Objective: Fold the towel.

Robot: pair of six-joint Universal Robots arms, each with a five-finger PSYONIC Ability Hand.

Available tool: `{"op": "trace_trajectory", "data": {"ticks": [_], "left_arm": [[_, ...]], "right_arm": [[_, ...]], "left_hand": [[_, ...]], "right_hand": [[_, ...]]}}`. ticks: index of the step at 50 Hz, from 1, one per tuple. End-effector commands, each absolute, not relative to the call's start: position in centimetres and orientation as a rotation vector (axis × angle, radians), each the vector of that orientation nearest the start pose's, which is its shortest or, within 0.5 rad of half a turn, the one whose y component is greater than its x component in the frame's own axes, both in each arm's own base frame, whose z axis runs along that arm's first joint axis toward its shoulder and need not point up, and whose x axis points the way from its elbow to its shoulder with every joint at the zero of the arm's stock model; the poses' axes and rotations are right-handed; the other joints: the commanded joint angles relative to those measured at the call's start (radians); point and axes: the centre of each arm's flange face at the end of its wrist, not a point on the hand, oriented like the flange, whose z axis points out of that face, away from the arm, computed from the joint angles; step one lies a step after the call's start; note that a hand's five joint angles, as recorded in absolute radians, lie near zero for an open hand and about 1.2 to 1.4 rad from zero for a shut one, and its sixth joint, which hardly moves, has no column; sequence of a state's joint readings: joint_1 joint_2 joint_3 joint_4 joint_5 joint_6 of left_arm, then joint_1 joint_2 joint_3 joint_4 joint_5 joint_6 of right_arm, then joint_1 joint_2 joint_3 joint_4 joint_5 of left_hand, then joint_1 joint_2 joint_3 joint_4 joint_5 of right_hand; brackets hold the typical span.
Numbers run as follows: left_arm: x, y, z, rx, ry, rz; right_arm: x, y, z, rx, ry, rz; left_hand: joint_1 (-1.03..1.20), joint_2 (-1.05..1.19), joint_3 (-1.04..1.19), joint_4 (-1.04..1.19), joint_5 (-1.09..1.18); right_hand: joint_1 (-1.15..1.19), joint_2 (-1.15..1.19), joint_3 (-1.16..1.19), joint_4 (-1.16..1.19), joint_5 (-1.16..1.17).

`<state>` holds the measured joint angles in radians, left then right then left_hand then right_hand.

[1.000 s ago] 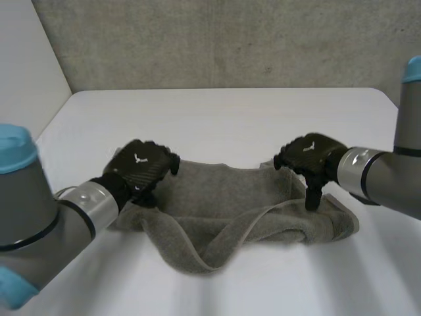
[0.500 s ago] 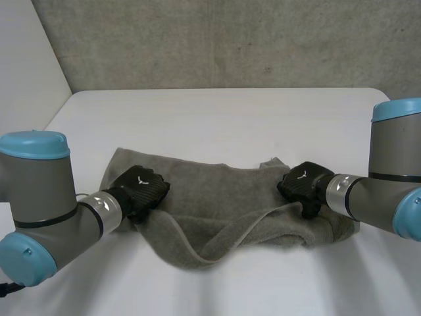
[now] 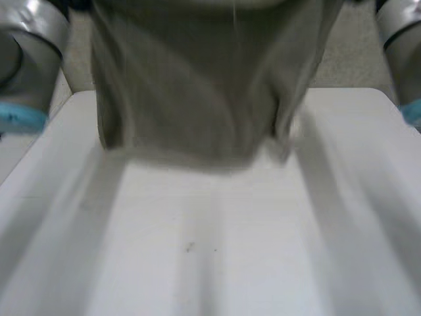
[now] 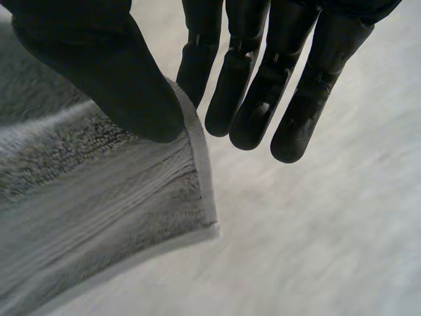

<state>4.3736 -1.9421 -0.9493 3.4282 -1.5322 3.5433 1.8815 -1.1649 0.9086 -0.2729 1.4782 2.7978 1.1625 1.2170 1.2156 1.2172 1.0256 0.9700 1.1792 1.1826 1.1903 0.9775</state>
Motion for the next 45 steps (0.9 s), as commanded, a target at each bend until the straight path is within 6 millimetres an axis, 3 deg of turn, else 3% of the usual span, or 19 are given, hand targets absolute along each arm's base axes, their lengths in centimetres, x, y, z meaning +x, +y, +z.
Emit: {"op": "trace_trajectory", "data": {"ticks": [1, 3, 5, 7, 8, 10, 11, 12, 13, 14, 15, 16, 18, 21, 29, 32, 34, 39, 45], "left_arm": [[-24.0, -35.0, 42.5, 0.373, 1.33, -2.848], [-24.1, -35.0, 40.7, 0.393, 1.41, -2.82], [-24.1, -34.8, 38.9, 0.427, 1.487, -2.785], [-24.2, -33.9, 34.0, 0.524, 1.681, -2.674], [-24.2, -33.9, 33.9, 0.524, 1.682, -2.674], [-24.1, -32.8, 29.1, 0.61, 1.857, -2.554], [-24.1, -32.8, 29.1, 0.61, 1.858, -2.554], [-24.0, -32.1, 26.8, 0.649, 1.942, -2.491], [-24.0, -32.1, 26.8, 0.649, 1.943, -2.49], [-23.9, -31.4, 24.6, 0.683, 2.021, -2.427], [-23.7, -30.7, 22.5, 0.701, 2.099, -2.357], [-23.7, -30.7, 22.5, 0.701, 2.1, -2.356], [-23.2, -29.5, 18.4, 0.734, 2.247, -2.204], [-22.6, -28.7, 16.0, 0.737, 2.343, -2.087], [-21.7, -25.9, 14.7, 0.785, 2.467, -1.922], [-21.8, -24.8, 15.9, 0.806, 2.469, -1.924], [-21.7, -24.1, 17.0, 0.815, 2.453, -1.946], [-21.9, -24.0, 18.8, 0.828, 2.395, -2.037], [-22.4, -24.7, 20.3, 0.924, 2.359, -2.145]], "right_arm": [[25.7, -33.6, 40.7, -0.582, 1.332, -2.733], [25.8, -33.2, 39.4, -0.617, 1.376, -2.69], [25.8, -32.4, 36.2, -0.702, 1.491, -2.575], [25.9, -32.0, 34.3, -0.747, 1.559, -2.504], [25.9, -32.0, 34.3, -0.747, 1.56, -2.504], [26.0, -31.1, 29.8, -0.835, 1.728, -2.33], [26.0, -31.0, 29.8, -0.836, 1.729, -2.329], [25.9, -30.4, 27.6, -0.879, 1.81, -2.246], [25.7, -30.1, 25.0, -0.923, 1.905, -2.159], [25.7, -30.1, 25.0, -0.923, 1.906, -2.158], [25.7, -29.8, 22.1, -0.984, 1.998, -2.062], [25.7, -29.8, 22.1, -0.984, 1.999, -2.061], [25.4, -29.0, 17.4, -1.125, 2.14, -1.905], [24.9, -28.1, 14.9, -1.255, 2.227, -1.786], [24.3, -27.2, 14.9, -1.304, 2.279, -1.688], [23.8, -27.2, 15.6, -1.286, 2.283, -1.712], [23.3, -27.2, 16.0, -1.272, 2.289, -1.726], [22.9, -26.7, 16.4, -1.254, 2.275, -1.733], [22.4, -27.1, 16.4, -1.225, 2.289, -1.731]], "left_hand": [[0.234, 0.179, 0.181, 0.179, 0.196], [0.234, 0.179, 0.181, 0.179, 0.196], [0.234, 0.179, 0.181, 0.179, 0.196], [0.234, 0.179, 0.181, 0.179, 0.196], [0.234, 0.179, 0.181, 0.179, 0.196], [0.234, 0.179, 0.181, 0.179, 0.196], [0.234, 0.179, 0.181, 0.179, 0.196], [0.234, 0.179, 0.181, 0.179, 0.196], [0.234, 0.179, 0.181, 0.179, 0.196], [0.234, 0.179, 0.181, 0.179, 0.196], [0.234, 0.179, 0.181, 0.179, 0.196], [0.234, 0.179, 0.181, 0.179, 0.196], [0.234, 0.179, 0.181, 0.179, 0.196], [0.234, 0.179, 0.181, 0.179, 0.196], [0.234, 0.179, 0.181, 0.179, 0.196], [-0.021, -0.076, -0.074, -0.076, -0.059], [-0.442, -0.497, -0.495, -0.497, -0.48], [-0.637, -0.692, -0.691, -0.692, -0.675], [-0.632, -0.686, -0.685, -0.687, -0.67]], "right_hand": [[0.426, 0.217, 0.214, 0.206, 0.244], [0.426, 0.217, 0.214, 0.206, 0.244], [0.426, 0.217, 0.214, 0.206, 0.244], [0.426, 0.217, 0.214, 0.206, 0.244], [0.426, 0.217, 0.214, 0.206, 0.244], [0.426, 0.217, 0.214, 0.206, 0.244], [0.426, 0.217, 0.214, 0.206, 0.244], [0.426, 0.217, 0.214, 0.206, 0.244], [0.426, 0.217, 0.214, 0.206, 0.244], [0.426, 0.217, 0.214, 0.206, 0.244], [0.426, 0.217, 0.214, 0.206, 0.244], [0.426, 0.217, 0.214, 0.206, 0.244], [0.426, 0.217, 0.214, 0.206, 0.244], [0.426, 0.217, 0.214, 0.206, 0.244], [0.426, 0.217, 0.214, 0.206, 0.244], [0.426, 0.217, 0.214, 0.206, 0.244], [0.426, 0.217, 0.214, 0.206, 0.244], [0.426, 0.217, 0.214, 0.206, 0.244], [0.426, 0.217, 0.214, 0.206, 0.244]]}}
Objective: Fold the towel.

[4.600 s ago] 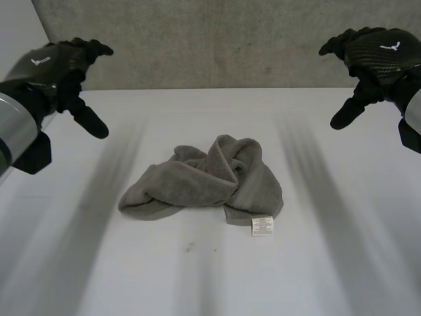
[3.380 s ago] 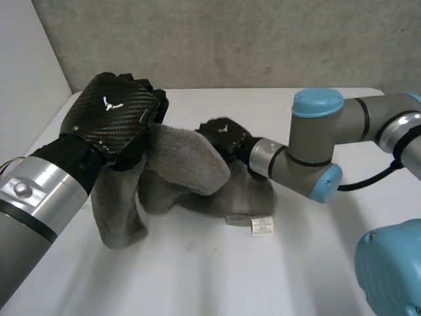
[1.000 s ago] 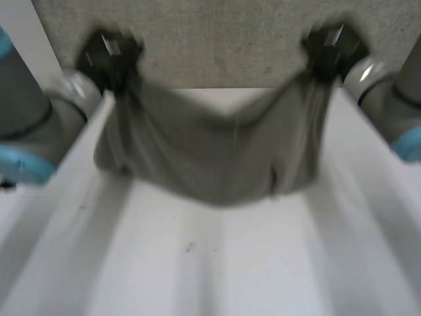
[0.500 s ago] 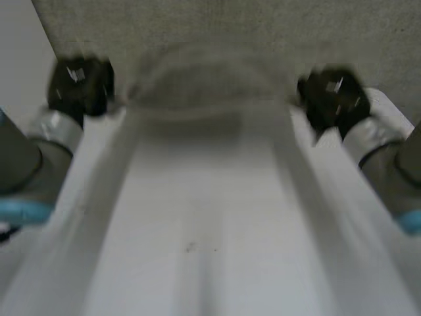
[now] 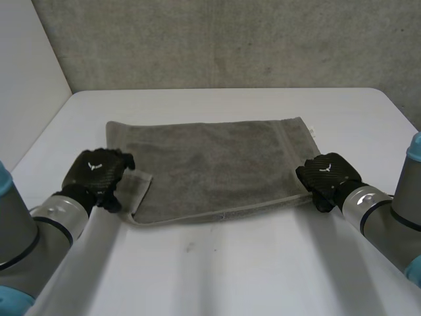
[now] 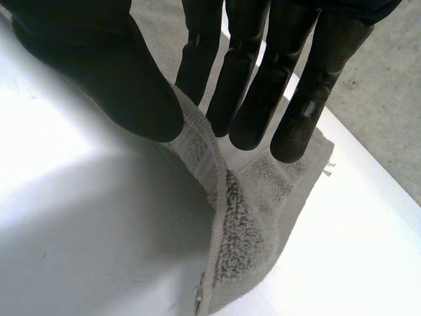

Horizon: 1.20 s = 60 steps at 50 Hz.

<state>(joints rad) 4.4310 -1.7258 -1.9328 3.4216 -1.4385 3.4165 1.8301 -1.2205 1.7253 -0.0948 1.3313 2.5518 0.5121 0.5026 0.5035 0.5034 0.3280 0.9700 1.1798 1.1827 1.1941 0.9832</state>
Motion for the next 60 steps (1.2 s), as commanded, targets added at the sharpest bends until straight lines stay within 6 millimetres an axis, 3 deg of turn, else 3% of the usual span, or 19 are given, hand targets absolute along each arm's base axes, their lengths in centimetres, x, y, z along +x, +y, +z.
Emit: {"op": "trace_trajectory", "data": {"ticks": [1, 9, 11, 14, 17, 23, 31, 51, 54, 56, 57, 59, 60], "left_arm": [[-22.4, -24.7, 20.3, 0.924, 2.359, -2.146], [-22.5, -26.7, 19.4, 1.11, 2.349, -2.155], [-23.1, -27.2, 18.6, 1.274, 2.272, -2.128], [-23.4, -27.5, 18.3, 1.356, 2.204, -2.115], [-23.8, -28.6, 17.4, 1.53, 2.021, -2.04], [-24.1, -29.5, 15.9, 1.672, 1.927, -1.917], [-24.4, -30.9, 14.3, 1.755, 1.857, -1.844], [-24.8, -31.9, 11.5, 1.835, 1.909, -1.742], [-24.8, -32.0, 11.3, 1.842, 1.919, -1.73], [-24.8, -32.0, 11.4, 1.847, 1.914, -1.726], [-24.8, -32.0, 11.4, 1.847, 1.914, -1.726], [-24.8, -32.1, 11.7, 1.833, 1.898, -1.732], [-24.8, -32.1, 11.7, 1.833, 1.897, -1.732]], "right_arm": [[22.2, -27.2, 16.4, -1.219, 2.295, -1.733], [22.0, -27.4, 16.3, -1.213, 2.301, -1.735], [22.0, -27.5, 16.3, -1.211, 2.301, -1.738], [22.0, -27.5, 16.3, -1.211, 2.302, -1.735], [22.0, -27.4, 16.2, -1.212, 2.304, -1.731], [21.9, -27.3, 16.0, -1.212, 2.309, -1.723], [21.9, -27.2, 15.8, -1.215, 2.315, -1.711], [22.1, -26.9, 15.1, -1.232, 2.295, -1.672], [22.1, -26.9, 15.0, -1.232, 2.296, -1.67], [22.1, -26.9, 15.0, -1.232, 2.295, -1.672], [22.1, -26.9, 15.0, -1.234, 2.296, -1.671], [22.1, -26.9, 14.9, -1.239, 2.296, -1.669], [22.1, -26.9, 14.8, -1.239, 2.299, -1.663]], "left_hand": [[0.019, 0.028, 0.027, 0.027, 0.028], [0.11, 0.119, 0.118, 0.118, 0.119], [0.136, 0.145, 0.144, 0.145, 0.145], [0.133, 0.143, 0.142, 0.142, 0.143], [0.121, 0.131, 0.13, 0.13, 0.131], [0.115, 0.125, 0.124, 0.124, 0.125], [0.112, 0.122, 0.121, 0.121, 0.122], [0.133, 0.143, 0.142, 0.142, 0.143], [0.203, 0.213, 0.212, 0.212, 0.213], [0.408, 0.417, 0.416, 0.416, 0.417], [0.409, 0.418, 0.418, 0.418, 0.419], [0.707, 0.717, 0.716, 0.716, 0.717], [0.708, 0.718, 0.717, 0.717, 0.718]], "right_hand": [[0.426, 0.217, 0.214, 0.202, 0.239], [0.426, 0.217, 0.214, 0.202, 0.239], [0.426, 0.217, 0.214, 0.202, 0.239], [0.426, 0.217, 0.214, 0.202, 0.239], [0.426, 0.217, 0.214, 0.202, 0.239], [0.426, 0.217, 0.214, 0.202, 0.239], [0.426, 0.217, 0.214, 0.202, 0.239], [0.426, 0.217, 0.214, 0.202, 0.239], [0.426, 0.217, 0.214, 0.202, 0.239], [0.426, 0.217, 0.214, 0.202, 0.239], [0.426, 0.217, 0.214, 0.202, 0.239], [0.426, 0.217, 0.214, 0.202, 0.239], [0.426, 0.217, 0.214, 0.202, 0.239]]}}
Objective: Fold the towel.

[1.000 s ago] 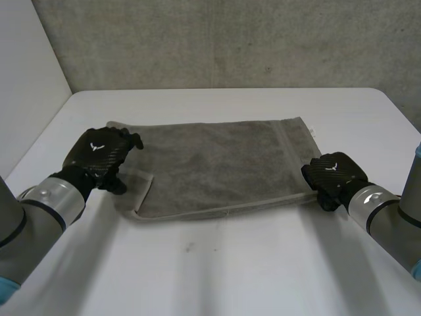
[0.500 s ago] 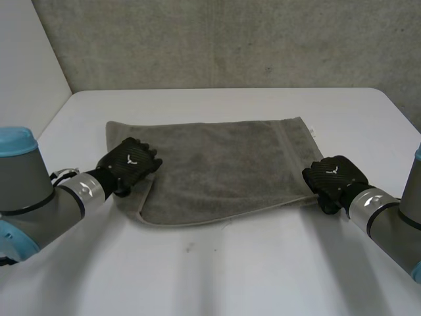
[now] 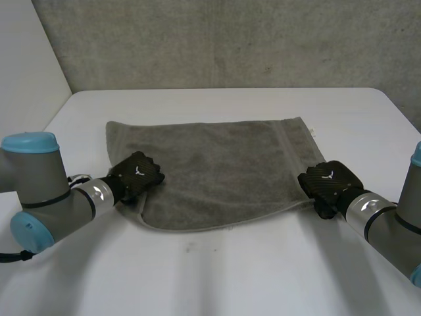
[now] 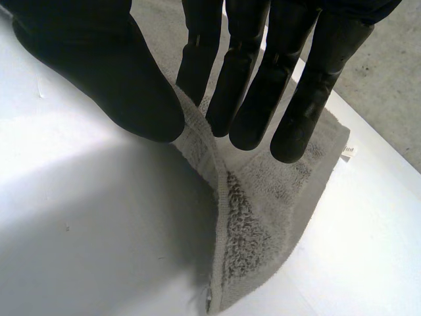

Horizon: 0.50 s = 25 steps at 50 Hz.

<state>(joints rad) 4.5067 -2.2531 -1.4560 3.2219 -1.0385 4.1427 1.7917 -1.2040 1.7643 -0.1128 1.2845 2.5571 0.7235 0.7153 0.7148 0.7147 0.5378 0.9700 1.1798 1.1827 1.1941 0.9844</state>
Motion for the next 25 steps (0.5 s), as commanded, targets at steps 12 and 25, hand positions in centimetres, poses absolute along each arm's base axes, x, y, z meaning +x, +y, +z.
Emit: {"op": "trace_trajectory", "data": {"ticks": [12, 25], "left_arm": [[-24.4, -32.3, 13.4, 1.794, 1.855, -1.76], [-23.0, -30.5, 15.7, 1.75, 1.864, -1.775]], "right_arm": [[22.1, -26.9, 14.8, -1.243, 2.298, -1.664], [22.3, -26.8, 14.8, -1.248, 2.293, -1.66]], "left_hand": [[0.673, 0.681, 0.682, 0.682, 0.684], [0.401, 0.409, 0.409, 0.409, 0.412]], "right_hand": [[0.426, 0.217, 0.214, 0.202, 0.237], [0.426, 0.217, 0.214, 0.202, 0.237]]}}
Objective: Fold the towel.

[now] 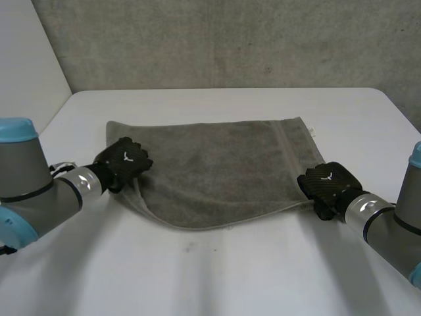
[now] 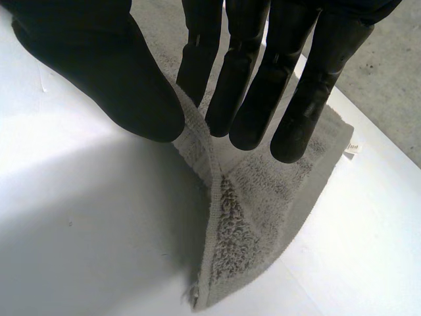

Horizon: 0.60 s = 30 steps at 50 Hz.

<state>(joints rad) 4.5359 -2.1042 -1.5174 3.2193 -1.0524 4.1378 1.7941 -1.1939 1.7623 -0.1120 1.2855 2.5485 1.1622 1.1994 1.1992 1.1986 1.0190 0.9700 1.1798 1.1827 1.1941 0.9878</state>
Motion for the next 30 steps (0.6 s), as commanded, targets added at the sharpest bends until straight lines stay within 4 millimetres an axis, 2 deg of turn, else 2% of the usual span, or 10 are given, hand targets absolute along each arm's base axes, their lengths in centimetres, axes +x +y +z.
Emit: {"op": "trace_trajectory", "data": {"ticks": [1, 18, 20, 21, 26, 30], "left_arm": [[-22.9, -30.3, 15.4, 1.756, 1.877, -1.765], [-22.5, -30.1, 12.7, 1.775, 1.943, -1.702], [-22.5, -30.1, 12.6, 1.773, 1.943, -1.699], [-22.5, -30.1, 12.6, 1.773, 1.943, -1.699], [-22.3, -30.0, 13.4, 1.754, 1.93, -1.705], [-21.1, -29.4, 15.9, 1.667, 1.906, -1.732]], "right_arm": [[22.3, -26.8, 14.8, -1.248, 2.293, -1.66], [22.2, -26.6, 14.6, -1.251, 2.295, -1.652], [22.2, -26.7, 14.6, -1.251, 2.297, -1.652], [22.2, -26.7, 14.6, -1.251, 2.297, -1.652], [22.1, -26.8, 14.9, -1.246, 2.297, -1.662], [22.1, -26.9, 15.3, -1.244, 2.303, -1.671]], "left_hand": [[-0.068, -0.105, -0.105, -0.104, -0.099], [-0.059, -0.096, -0.096, -0.096, -0.09], [0.232, 0.195, 0.195, 0.196, 0.201], [0.234, 0.197, 0.197, 0.198, 0.203], [0.234, 0.197, 0.197, 0.198, 0.203], [0.234, 0.197, 0.197, 0.198, 0.203]], "right_hand": [[0.426, 0.217, 0.214, 0.202, 0.234], [0.426, 0.217, 0.214, 0.202, 0.234], [0.426, 0.217, 0.214, 0.202, 0.234], [0.426, 0.217, 0.214, 0.202, 0.234], [0.426, 0.217, 0.214, 0.202, 0.234], [0.426, 0.217, 0.214, 0.202, 0.234]]}}
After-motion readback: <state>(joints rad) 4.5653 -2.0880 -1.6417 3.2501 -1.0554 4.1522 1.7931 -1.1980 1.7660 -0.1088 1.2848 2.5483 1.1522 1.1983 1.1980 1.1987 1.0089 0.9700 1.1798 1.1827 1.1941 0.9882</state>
